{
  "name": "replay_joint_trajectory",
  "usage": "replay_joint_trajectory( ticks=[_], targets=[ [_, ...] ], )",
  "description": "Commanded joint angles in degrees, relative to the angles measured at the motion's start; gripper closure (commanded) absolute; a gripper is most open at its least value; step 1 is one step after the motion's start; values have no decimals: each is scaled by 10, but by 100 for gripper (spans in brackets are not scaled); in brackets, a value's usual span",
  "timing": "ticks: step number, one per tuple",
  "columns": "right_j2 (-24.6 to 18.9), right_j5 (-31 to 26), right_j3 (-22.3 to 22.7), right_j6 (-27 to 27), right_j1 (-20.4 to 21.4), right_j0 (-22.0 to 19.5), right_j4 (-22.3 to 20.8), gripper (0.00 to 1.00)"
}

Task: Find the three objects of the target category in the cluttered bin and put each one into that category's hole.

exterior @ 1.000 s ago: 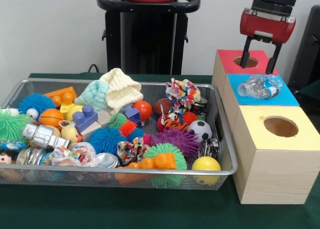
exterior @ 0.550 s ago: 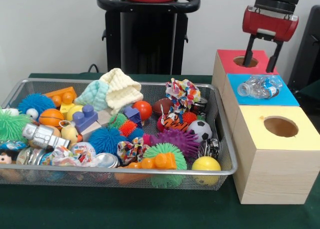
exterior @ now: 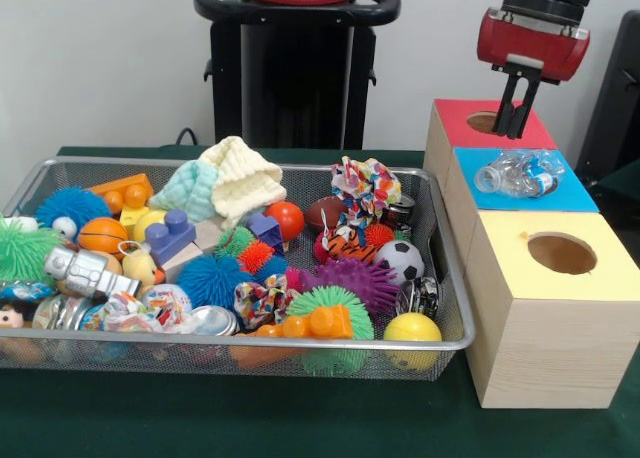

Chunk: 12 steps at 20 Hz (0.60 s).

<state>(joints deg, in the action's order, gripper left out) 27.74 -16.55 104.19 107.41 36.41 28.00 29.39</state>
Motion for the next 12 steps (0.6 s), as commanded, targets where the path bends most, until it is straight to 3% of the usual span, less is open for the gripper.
replay_joint_trajectory(
  ticks=[1,12],
  targets=[
    [-19,-74,-34,132,-15,-9,4,100],
    [-38,-63,-26,143,-24,-12,17,100]
  ],
)
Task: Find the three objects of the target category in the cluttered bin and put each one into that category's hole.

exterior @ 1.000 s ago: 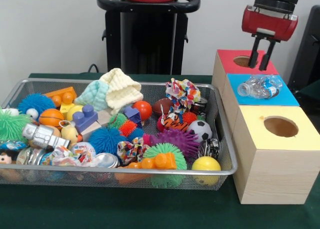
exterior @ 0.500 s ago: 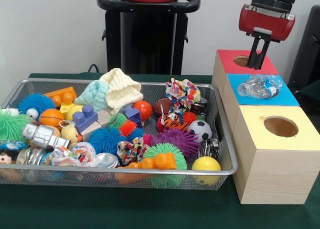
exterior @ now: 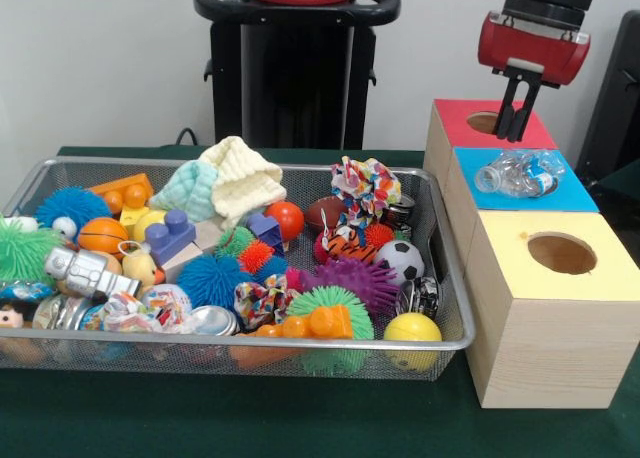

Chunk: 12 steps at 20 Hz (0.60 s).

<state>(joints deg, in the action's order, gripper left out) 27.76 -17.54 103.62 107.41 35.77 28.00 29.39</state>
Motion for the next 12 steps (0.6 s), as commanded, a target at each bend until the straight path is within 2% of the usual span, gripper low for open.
replay_joint_trajectory(
  ticks=[1,6,12],
  targets=[
    [-45,-48,-17,140,-18,-16,17,100],
    [-60,-20,-3,141,-28,-13,20,100],
    [-59,-48,-19,161,-35,0,31,100]
  ],
)
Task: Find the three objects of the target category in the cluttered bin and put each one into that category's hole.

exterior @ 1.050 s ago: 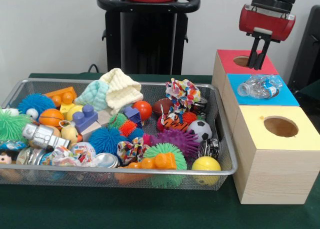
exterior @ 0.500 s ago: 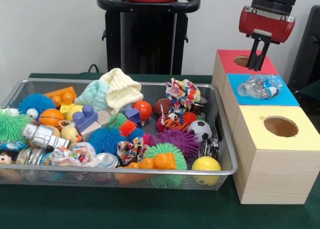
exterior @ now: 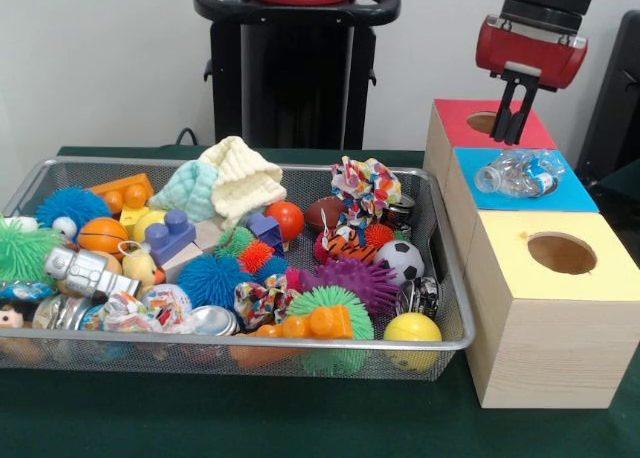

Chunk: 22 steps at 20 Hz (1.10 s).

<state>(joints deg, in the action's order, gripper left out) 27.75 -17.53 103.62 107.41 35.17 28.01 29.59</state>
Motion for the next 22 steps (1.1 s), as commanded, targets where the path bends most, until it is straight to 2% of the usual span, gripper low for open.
replay_joint_trajectory(
  ticks=[1,8,18,22],
  targets=[
    [-58,-51,-21,163,-29,1,31,100],
    [-75,-22,-9,160,-36,-2,41,100],
    [-55,-60,-31,182,-47,27,60,100],
    [-55,-62,-26,176,-42,25,65,100]
  ],
)
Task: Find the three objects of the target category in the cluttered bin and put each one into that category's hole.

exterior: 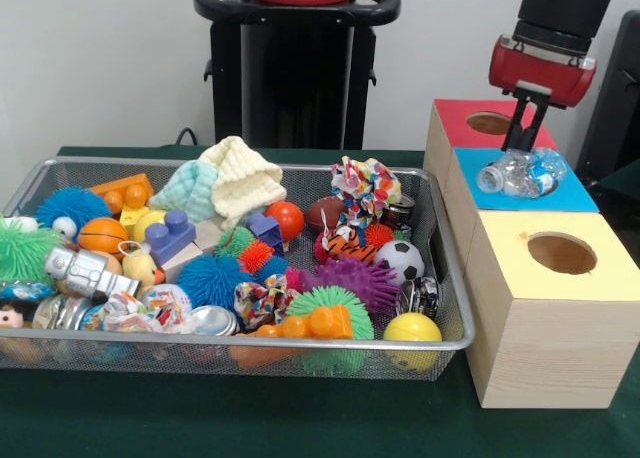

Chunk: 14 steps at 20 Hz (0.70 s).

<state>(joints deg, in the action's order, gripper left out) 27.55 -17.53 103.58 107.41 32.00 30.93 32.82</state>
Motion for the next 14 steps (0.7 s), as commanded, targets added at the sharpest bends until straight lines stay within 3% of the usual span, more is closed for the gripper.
replay_joint_trajectory(
  ticks=[1,14],
  targets=[
    [-51,-64,-26,176,-10,-2,34,100],
    [-55,-28,-17,167,-25,-6,42,100]
  ],
)
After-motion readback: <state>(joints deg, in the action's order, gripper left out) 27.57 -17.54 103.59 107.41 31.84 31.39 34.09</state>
